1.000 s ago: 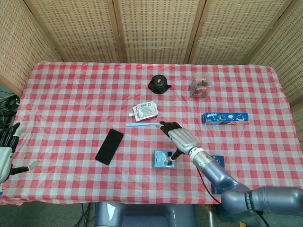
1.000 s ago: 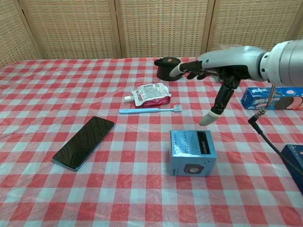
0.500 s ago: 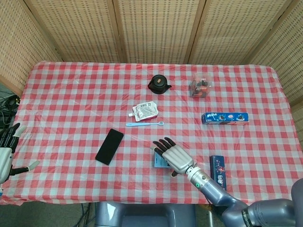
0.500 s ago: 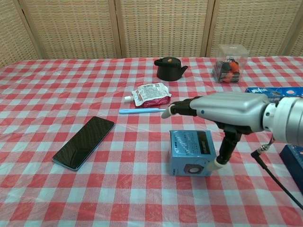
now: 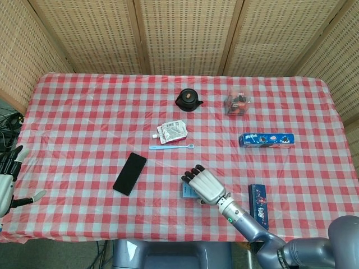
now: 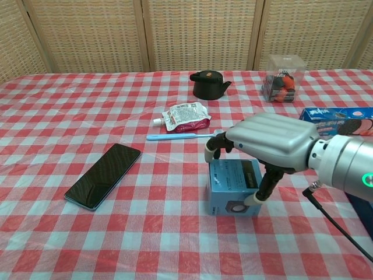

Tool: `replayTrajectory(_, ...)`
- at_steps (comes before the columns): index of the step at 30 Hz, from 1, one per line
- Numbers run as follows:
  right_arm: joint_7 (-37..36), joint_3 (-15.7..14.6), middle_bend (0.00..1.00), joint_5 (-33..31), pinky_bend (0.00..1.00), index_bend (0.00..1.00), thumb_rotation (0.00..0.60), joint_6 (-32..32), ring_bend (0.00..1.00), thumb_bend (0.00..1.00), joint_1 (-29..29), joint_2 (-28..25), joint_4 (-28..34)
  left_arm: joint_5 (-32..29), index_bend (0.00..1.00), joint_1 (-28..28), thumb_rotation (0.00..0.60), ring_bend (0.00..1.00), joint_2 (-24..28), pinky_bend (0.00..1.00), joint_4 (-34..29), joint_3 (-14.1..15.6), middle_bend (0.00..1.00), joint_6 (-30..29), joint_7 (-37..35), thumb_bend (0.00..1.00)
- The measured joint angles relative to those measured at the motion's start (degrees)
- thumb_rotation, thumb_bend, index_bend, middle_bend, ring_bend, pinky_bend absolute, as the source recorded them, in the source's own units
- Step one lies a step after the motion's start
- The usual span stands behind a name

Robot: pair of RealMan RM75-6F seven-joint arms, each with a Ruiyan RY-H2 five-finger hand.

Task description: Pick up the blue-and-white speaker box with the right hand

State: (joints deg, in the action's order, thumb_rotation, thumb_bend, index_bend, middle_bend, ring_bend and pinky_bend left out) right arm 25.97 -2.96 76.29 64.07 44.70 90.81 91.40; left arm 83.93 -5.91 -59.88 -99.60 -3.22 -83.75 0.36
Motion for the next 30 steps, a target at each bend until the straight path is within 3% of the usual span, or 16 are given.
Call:
replayTrajectory(4,-3.1,1.2,0.54,1.5,0.47,0.46,0.600,0.8,0.50,0.45,-1.0,1.1,-1.3,-0.2,0.00,-0.1,0.600,0.00,0.0,0.00,0.1,-0.1,0.00,0.2,-0.1,0.00)
replayTrajectory(8,-7.7,3.2,0.55,1.6,0.47,0.48,0.600,0.8,0.52,0.53,-1.4,0.4,0.2,-0.3,0.00,-0.2,0.600,0.00,0.1,0.00,0.1,-0.1,0.00,0.3,-0.3,0.00)
replayTrajectory(12,-12.4,7.2,0.55,-0.7,0.47,0.48,0.600,-0.7,0.52,0.59,-1.2,-2.0,4.2,-0.2,0.00,-0.1,0.600,0.00,0.2,0.00,0.0,-0.1,0.00,0.2,-0.3,0.00)
replayTrajectory(22,-19.8,15.1,0.55,-20.1,0.51,0.49,0.600,-14.1,0.52,0.71,2.1,-11.8,13.8,-0.1,0.00,0.0,0.600,0.00,0.2,0.00,0.0,0.0,0.00,0.1,-0.4,0.00)
replayTrajectory(30,-23.4,16.1,0.56,-36.5,0.57,0.51,0.600,-27.4,0.56,0.75,7.6,-17.9,14.6,-0.4,0.00,-0.1,0.600,0.00,0.3,0.00,0.0,-0.1,0.00,0.2,-0.3,0.00)
